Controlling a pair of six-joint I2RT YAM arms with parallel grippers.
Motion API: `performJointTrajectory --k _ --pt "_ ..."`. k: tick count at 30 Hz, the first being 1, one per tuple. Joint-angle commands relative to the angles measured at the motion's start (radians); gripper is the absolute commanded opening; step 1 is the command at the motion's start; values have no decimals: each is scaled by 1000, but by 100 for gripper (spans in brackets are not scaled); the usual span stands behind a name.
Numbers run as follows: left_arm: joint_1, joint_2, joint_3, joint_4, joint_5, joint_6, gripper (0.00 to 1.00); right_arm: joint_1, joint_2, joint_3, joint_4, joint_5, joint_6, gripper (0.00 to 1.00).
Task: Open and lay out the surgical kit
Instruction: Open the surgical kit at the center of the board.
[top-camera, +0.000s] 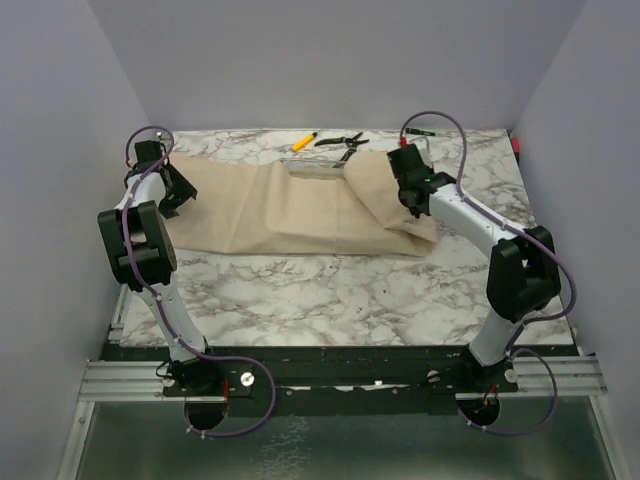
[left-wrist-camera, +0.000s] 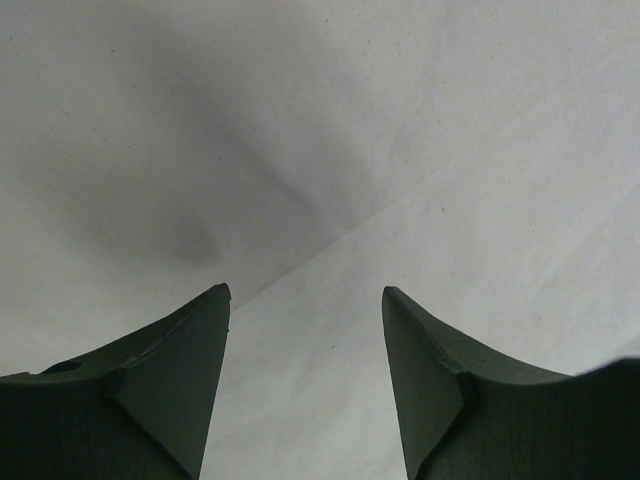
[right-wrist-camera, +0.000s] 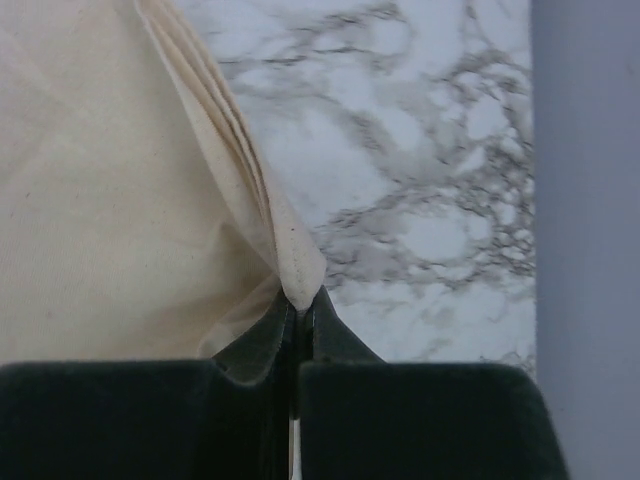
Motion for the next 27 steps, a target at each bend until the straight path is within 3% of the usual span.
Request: performJointTrajectory --k 1,7,13,17,19,22,27 --pt "11 12 40 -8 36 24 64 -163 -57 -98 153 87 -115 1" --pt "12 24 43 -15 40 35 64 -426 -21 -191 265 13 -130 1" --pt "12 28 51 -20 42 35 64 -556 52 -201 258 91 -125 1" --pt "13 22 55 -25 34 36 64 -626 31 -160 163 47 -11 52" --pt "12 20 61 -30 35 36 64 -627 -15 -166 170 -71 -6 66" --pt "12 14 68 -35 49 40 64 -627 -60 -138 155 -228 33 70" --pt "12 10 73 -38 102 41 64 -626 -43 -82 160 -402 85 68"
